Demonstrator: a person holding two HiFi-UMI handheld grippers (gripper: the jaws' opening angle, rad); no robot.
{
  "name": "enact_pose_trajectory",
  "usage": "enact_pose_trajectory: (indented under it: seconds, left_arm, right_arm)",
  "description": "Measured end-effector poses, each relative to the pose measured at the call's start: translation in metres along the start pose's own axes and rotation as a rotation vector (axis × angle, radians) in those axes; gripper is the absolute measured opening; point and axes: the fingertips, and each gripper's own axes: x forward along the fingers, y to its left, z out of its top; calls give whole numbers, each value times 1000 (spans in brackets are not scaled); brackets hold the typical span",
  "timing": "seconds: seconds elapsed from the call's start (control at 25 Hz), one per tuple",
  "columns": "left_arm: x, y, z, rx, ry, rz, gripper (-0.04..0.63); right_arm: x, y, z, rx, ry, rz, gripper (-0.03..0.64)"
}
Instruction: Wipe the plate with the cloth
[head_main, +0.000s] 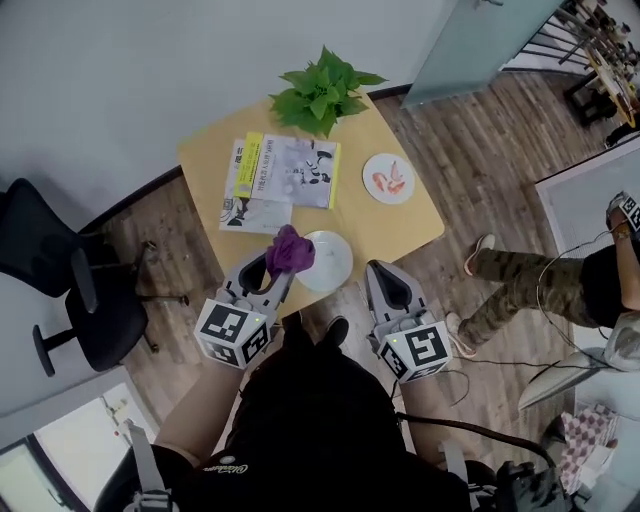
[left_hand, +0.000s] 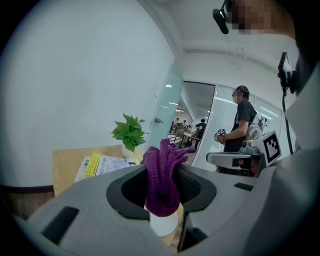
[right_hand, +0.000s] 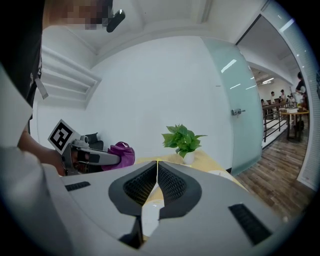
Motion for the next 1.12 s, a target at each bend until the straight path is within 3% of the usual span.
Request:
enact_pose_trajectory:
  seconds: [0.28,0.48,0.72,0.84,1.12]
  left_arm:
    - [19,18,-50,-26,100,16,127]
    - [38,37,-86,15,190,45,127]
    - [85,57,-130,297,428,30,127]
    - [103,65,-139,450,506,37,127]
    - [112,65,-163,592,588,32,127]
  right_arm:
    - [14,-3,-36,45,56,1,9]
    - [13,-5,-52,59,77,-2,9]
    - [10,-10,-59,72,86,-14,9]
    - [8,-10,-61,75,87,-15,9]
    - [-1,-25,-60,85,81,-44,9]
